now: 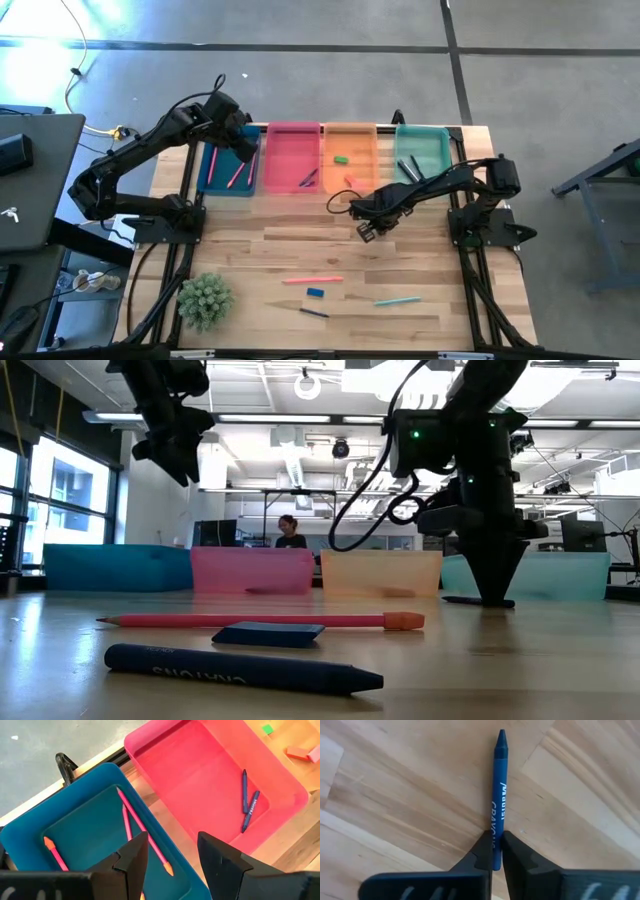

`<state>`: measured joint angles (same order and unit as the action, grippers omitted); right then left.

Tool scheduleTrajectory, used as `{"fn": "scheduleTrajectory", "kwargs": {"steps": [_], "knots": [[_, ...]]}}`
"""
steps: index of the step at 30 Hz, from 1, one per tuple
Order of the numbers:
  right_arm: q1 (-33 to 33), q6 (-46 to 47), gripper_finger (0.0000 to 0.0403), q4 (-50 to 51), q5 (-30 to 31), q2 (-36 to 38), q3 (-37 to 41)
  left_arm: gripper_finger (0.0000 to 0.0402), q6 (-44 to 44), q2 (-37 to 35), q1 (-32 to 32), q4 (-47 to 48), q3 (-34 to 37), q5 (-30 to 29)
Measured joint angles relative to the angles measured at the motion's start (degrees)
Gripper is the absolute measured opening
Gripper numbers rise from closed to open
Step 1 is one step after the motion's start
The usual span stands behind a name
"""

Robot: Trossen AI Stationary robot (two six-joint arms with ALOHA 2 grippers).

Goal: Sort crayons/erasers/pens/pencils in bins
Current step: Put the top blue crayon into the pink bin

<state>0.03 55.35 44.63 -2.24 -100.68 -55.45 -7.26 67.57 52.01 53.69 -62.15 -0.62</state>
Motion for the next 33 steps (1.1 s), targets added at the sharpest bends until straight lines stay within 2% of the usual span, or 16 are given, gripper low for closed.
{"fn": "scheduleTrajectory", "kwargs": {"steps": [3, 7, 12, 25, 33], "knots": [[0.5, -2.2, 0.0009, -1.1, 0.2, 0.8, 0.2, 0.0161, 0.0, 0.0, 0.0, 0.0, 0.0, 1.0], [1.5, -2.9, 0.0008, -3.2, 0.1, 1.7, 0.4, 0.0161, 0.0, 0.0, 0.0, 0.0, 0.0, 5.9], [2.9, -4.8, 0.0008, -7.1, -2.6, 2.6, 0.2, 0.0164, 0.0, 0.0, -0.5, -0.1, 0.0, 7.3], [3.4, -7.5, 0.0008, -23.0, -3.0, 2.8, 0.1, 0.023, 0.1, 0.2, -3.4, -0.8, 0.1, 10.1], [1.1, -8.9, 0.0008, -32.7, -3.0, 2.9, 0.1, 0.0232, 10.4, 0.2, -6.8, -1.4, 0.1, 19.8]]}}
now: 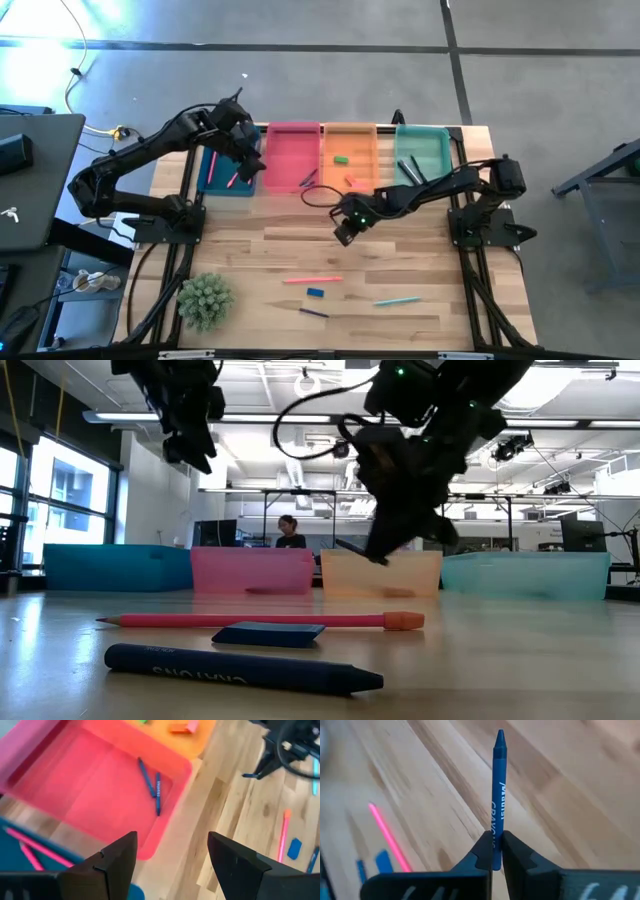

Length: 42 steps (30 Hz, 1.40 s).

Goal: Sort crayons/erasers/pens/pencils in bins
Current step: Put the top blue crayon into the pink bin

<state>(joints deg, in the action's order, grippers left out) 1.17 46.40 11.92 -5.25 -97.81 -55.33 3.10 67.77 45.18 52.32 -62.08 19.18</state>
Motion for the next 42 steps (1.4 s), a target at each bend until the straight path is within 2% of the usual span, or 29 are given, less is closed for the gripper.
{"fn": "scheduleTrajectory", "kwargs": {"steps": [7, 14, 23, 27, 37, 42], "knots": [[-2.0, -2.8, 0.0007, -14.1, -1.9, 0.1, 0.0, 0.0232, 1.7, 0.0, -4.1, -3.4, 0.0, 0.7], [-3.8, -7.1, 0.0007, -28.0, -2.1, 0.1, -0.1, 0.0232, 2.0, 0.0, -7.7, -11.4, 0.0, 9.4], [-4.3, -14.5, 0.0007, -44.8, -2.1, 0.1, -0.1, 0.0232, 1.6, 0.0, -12.0, -16.7, 0.0, 9.7], [-4.6, -16.6, 0.0007, -48.4, -1.6, 0.1, -0.1, 0.0232, 0.1, 0.0, -13.5, -16.9, 0.0, 9.7], [-6.1, -18.4, 0.0007, -52.8, -0.8, 0.1, -0.1, 0.0232, -15.4, 1.9, -16.5, -26.9, 0.0, 9.1], [-6.6, -18.6, 0.0007, -53.8, 0.4, 0.1, -0.1, 0.0232, -19.7, 4.2, -16.5, -30.1, 0.0, 8.8]]}}
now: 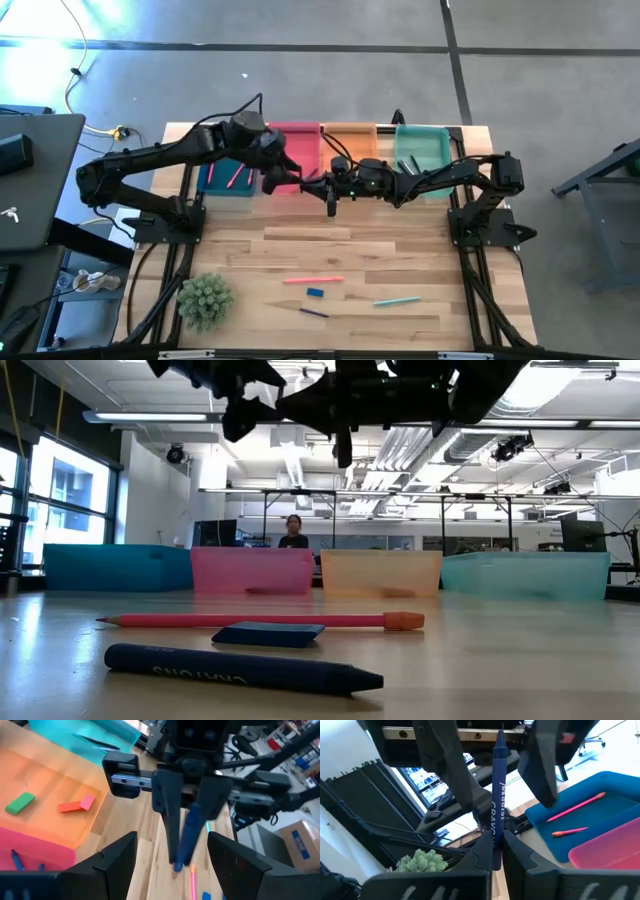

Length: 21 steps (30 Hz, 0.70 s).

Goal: Sort crayons/erasers/pens/pencils in bins
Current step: Put the top blue crayon into the pink bin

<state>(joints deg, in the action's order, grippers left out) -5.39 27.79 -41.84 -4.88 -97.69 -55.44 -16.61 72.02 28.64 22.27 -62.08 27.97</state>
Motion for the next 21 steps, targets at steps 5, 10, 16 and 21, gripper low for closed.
{"fn": "scheduleTrajectory", "kwargs": {"steps": [5, 10, 16, 21], "knots": [[-0.1, -0.3, 0.0007, 0.1, 0.3, 0.0, 0.0, 0.0213, -1.2, 2.3, 0.0, -3.4, 0.0, -0.1], [-0.2, -0.3, 0.0007, 0.4, 0.3, 0.0, 0.0, 0.0165, -1.0, 3.2, 0.0, -3.3, 0.0, 0.0], [-0.2, -0.3, 0.0007, 1.2, 0.6, 0.0, 0.0, 0.0105, 0.7, 3.2, 0.0, -3.3, 0.0, 0.2], [-0.3, -0.2, 0.0007, 2.4, 0.8, 0.0, 0.0, 0.0068, 0.7, 3.2, 0.0, -3.3, 0.0, 0.2]]}}
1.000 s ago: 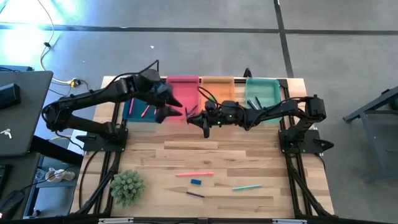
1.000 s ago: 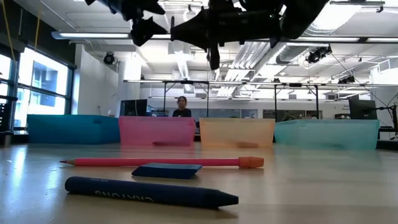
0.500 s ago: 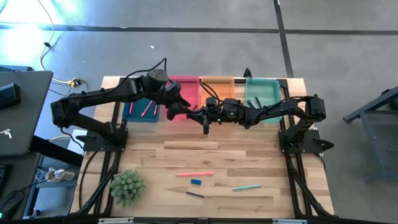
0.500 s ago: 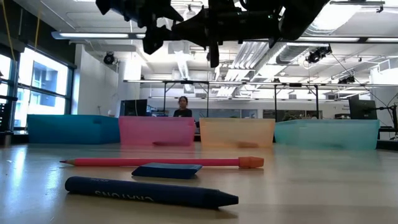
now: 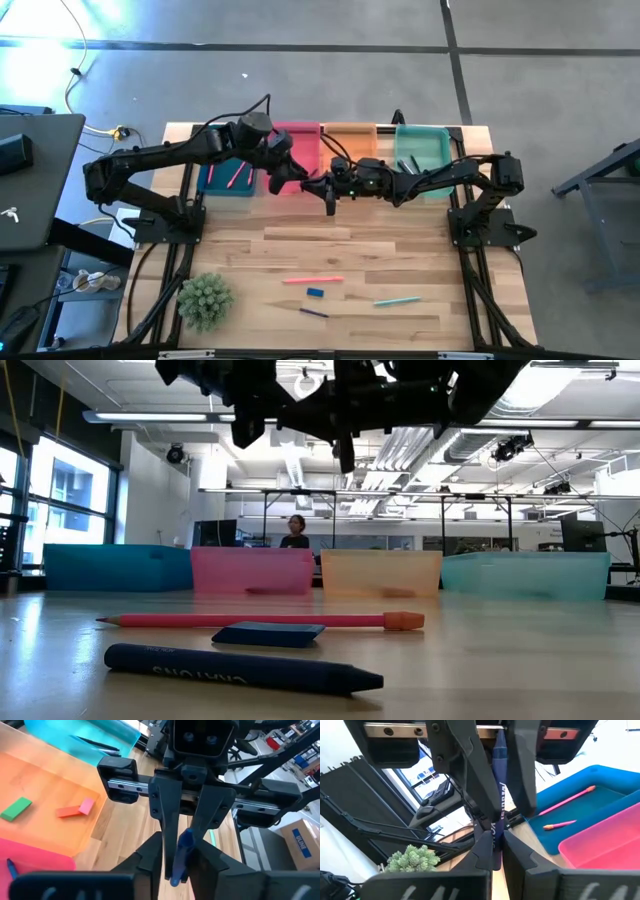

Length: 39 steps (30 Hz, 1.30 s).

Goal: Sort crayons/erasers/pens/pencils in bins
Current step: Put the top blue crayon into the pink bin

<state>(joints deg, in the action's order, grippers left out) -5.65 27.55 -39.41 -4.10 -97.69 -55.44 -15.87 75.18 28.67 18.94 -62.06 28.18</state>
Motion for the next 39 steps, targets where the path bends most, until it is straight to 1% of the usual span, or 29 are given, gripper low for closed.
{"fn": "scheduleTrajectory", "kwargs": {"steps": [6, 10, 25, 28, 31, 35, 39], "knots": [[-0.1, 0.0, 0.0007, 1.1, 1.0, 0.0, 0.0, 0.0033, 1.1, 0.0, 0.0, 0.0, 0.0, 0.0], [-0.3, 0.0, 0.0007, 1.1, 1.0, 0.0, 0.0, 0.0018, 1.1, 0.0, 0.0, 0.0, 0.0, 0.1], [-1.1, 0.4, 0.0007, 1.1, 0.6, 0.0, 0.0, 0.0012, 1.1, 0.0, 0.0, -0.1, 0.0, -0.3], [-1.1, -0.6, 0.0012, 1.4, 1.8, 0.0, 0.0, 0.0011, 1.1, 0.0, 0.2, 0.0, 0.0, -0.4], [-1.1, -0.9, 0.0034, 1.5, 2.2, 0.0, 0.0, 0.0011, 1.1, 0.0, 0.6, -0.1, 0.0, -0.5], [-1.2, -0.9, 0.0087, 2.5, 3.6, 0.0, 0.0, 0.0011, 2.7, 0.0, 1.0, 0.2, 0.0, -0.4], [-1.9, -0.5, 0.014, 5.8, 4.1, 0.0, -0.1, 0.001, 4.0, 0.0, 2.1, 1.3, 0.0, -0.3]]}}
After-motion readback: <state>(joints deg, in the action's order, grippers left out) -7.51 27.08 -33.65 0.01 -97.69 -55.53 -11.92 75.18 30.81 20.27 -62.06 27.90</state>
